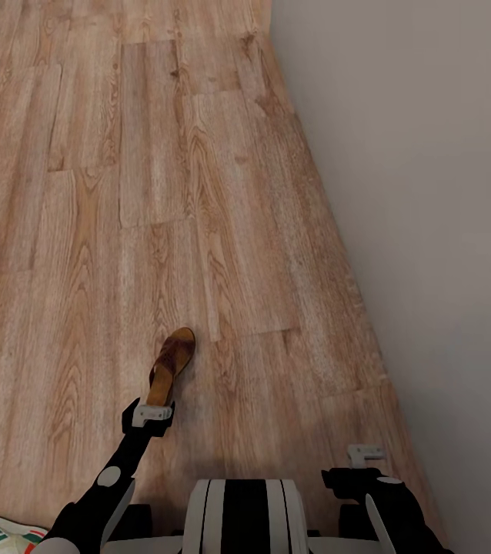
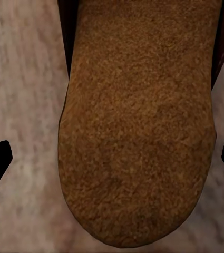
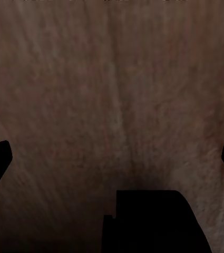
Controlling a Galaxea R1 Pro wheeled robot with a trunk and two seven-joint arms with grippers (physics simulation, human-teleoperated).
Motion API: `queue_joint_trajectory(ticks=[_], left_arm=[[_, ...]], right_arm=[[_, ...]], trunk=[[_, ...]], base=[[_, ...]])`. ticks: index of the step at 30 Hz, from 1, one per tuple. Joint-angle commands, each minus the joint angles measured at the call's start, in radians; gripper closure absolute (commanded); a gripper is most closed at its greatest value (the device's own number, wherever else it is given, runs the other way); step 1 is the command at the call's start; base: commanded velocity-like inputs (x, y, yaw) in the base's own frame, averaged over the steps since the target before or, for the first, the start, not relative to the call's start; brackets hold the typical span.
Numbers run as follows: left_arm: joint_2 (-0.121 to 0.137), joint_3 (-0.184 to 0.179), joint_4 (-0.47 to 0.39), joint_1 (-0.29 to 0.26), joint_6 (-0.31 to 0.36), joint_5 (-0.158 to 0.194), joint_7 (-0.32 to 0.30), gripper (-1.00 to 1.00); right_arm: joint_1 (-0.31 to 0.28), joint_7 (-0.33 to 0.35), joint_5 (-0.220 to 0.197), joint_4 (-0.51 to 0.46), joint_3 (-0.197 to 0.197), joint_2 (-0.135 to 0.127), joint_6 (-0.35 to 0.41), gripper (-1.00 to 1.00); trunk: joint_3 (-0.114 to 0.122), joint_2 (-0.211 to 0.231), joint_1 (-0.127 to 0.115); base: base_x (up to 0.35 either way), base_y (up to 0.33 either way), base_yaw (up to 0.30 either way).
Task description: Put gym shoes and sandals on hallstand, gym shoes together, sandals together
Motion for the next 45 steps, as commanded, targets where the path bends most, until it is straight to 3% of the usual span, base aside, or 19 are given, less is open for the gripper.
queue_joint_trajectory(ticks=[1,14,15,39,40,45], left_arm=[[0.001,-0.001,0.0,0.0,-0.003,-0.005,0.002,-1.0],[-0.001,-0.002,0.0,0.0,-0.002,-0.006,0.002,-1.0],[-0.001,-0.002,0.0,0.0,-0.002,-0.005,0.002,1.0],[-0.001,-0.001,0.0,0.0,-0.002,-0.005,0.002,1.0],[0.002,0.002,-0.379,0.0,0.214,-0.004,0.006,1.0],[0.003,0.003,-0.509,0.0,0.331,-0.004,0.006,1.0]], right_arm=[[0.0,0.0,-0.001,-0.001,0.0,0.0,0.005,-1.0],[0.0,0.0,-0.001,-0.001,0.0,0.0,0.005,-1.0],[0.0,0.0,-0.001,-0.001,0.0,0.0,0.005,-1.0],[0.0,0.0,-0.001,-0.001,0.0,0.0,0.005,-1.0],[0.0,0.0,-0.001,-0.002,0.0,0.0,0.005,-1.0],[0.0,0.0,-0.001,-0.002,0.0,0.0,0.005,-1.0]], trunk=[[0.0,0.0,0.0],[0.0,0.0,0.0],[0.0,0.0,0.0],[0.0,0.0,0.0],[0.0,0.0,0.0],[0.0,0.0,0.0]], base=[[0.002,0.0,0.0],[0.0,0.0,0.0],[0.0,0.0,0.0],[0.0,0.0,0.0],[0.0,0.0,0.0],[0.0,0.0,0.0]])
